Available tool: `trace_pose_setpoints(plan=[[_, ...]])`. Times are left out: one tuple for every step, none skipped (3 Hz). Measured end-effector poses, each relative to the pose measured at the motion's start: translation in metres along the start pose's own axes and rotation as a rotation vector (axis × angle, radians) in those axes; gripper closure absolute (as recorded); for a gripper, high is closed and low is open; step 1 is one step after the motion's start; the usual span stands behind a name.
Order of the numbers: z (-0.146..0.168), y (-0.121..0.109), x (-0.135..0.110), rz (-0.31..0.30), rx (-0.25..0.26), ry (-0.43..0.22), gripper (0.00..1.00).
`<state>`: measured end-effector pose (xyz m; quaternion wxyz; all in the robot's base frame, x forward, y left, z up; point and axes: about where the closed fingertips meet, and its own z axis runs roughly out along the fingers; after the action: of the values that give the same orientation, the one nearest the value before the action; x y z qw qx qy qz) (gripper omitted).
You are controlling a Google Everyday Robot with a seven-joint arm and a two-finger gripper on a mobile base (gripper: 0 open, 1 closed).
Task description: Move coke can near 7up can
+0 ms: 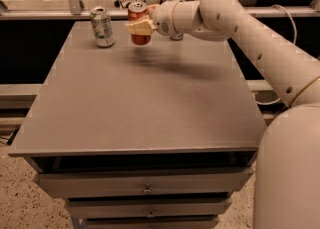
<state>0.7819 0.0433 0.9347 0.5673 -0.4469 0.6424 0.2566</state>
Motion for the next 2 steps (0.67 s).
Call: trace_pose_setpoints(plan=[[0.022,0.005,0.011,0.048,-0.031,-0.008,1.0],[0.045,0.008,0.016,0.067,-0.059,-0.02,1.0]])
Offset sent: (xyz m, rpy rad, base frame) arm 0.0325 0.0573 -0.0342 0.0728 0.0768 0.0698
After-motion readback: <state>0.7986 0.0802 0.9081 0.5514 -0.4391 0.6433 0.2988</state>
